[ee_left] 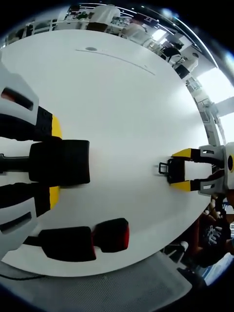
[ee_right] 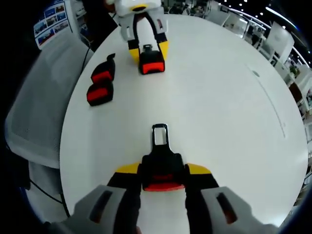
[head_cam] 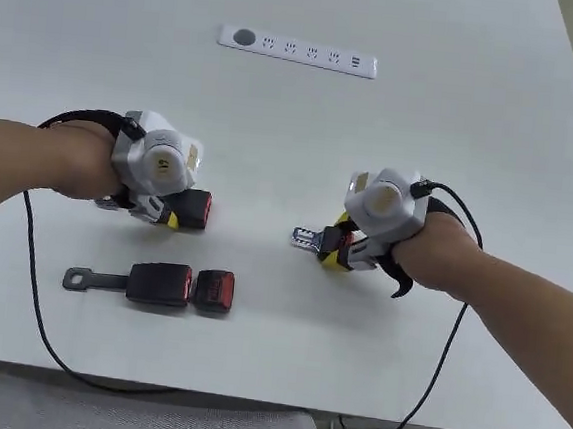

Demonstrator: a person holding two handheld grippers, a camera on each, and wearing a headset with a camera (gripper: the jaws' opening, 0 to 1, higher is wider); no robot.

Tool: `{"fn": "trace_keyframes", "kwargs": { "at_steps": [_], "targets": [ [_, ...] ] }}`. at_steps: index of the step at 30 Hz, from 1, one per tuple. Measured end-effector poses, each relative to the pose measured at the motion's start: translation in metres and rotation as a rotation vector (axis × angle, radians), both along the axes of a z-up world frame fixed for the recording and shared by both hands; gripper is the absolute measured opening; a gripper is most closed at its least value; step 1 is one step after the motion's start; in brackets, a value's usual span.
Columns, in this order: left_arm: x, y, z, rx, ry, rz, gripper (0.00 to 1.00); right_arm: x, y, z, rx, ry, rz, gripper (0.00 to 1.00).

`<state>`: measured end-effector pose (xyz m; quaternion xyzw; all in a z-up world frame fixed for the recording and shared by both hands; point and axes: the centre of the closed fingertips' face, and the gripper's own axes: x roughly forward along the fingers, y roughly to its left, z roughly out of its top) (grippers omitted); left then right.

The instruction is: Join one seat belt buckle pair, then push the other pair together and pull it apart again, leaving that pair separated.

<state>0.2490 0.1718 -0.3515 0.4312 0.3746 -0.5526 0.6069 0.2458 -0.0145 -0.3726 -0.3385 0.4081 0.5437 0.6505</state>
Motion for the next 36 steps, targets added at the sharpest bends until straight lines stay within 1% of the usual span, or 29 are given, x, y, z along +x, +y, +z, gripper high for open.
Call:
{"fn": "trace_keyframes", "kwargs": {
  "at_steps": [4,10,16,20,21,22,29,32,33,35,36],
  "targets": [
    [0.001,0.000,0.000,-0.003,0.001,0.002,0.33,0.004,0.015,0.000,0.014,-0.003,-0.001,0.34],
    [0.002,0.001,-0.002,0.002,0.003,0.004,0.33,0.007,0.043,0.001,0.029,-0.013,0.019,0.34],
    [0.012,0.004,-0.013,0.008,0.003,0.004,0.33,0.011,0.070,0.000,0.046,-0.014,0.043,0.34],
    [0.016,0.005,-0.017,0.010,0.005,0.003,0.33,0.013,0.087,0.000,0.053,-0.016,0.061,0.34],
    [0.017,0.005,-0.019,0.009,0.005,0.003,0.33,0.013,0.089,-0.001,0.053,-0.016,0.063,0.34],
    [0.017,0.005,-0.020,0.010,0.004,0.004,0.33,0.013,0.095,0.000,0.051,-0.020,0.077,0.34],
    [0.020,0.006,-0.024,0.012,0.004,0.002,0.33,0.015,0.114,-0.001,0.040,-0.019,0.108,0.34],
    [0.021,0.006,-0.025,0.012,0.005,0.003,0.33,0.015,0.119,-0.001,0.033,-0.017,0.113,0.34],
    [0.020,0.006,-0.025,0.012,0.004,0.004,0.33,0.015,0.118,-0.001,0.017,-0.017,0.120,0.34],
    [0.019,0.006,-0.024,0.012,0.003,0.004,0.33,0.014,0.118,0.000,0.015,-0.023,0.119,0.34],
    [0.019,0.006,-0.024,0.012,0.003,0.004,0.33,0.014,0.118,0.001,0.012,-0.044,0.134,0.34]
  ]
}}
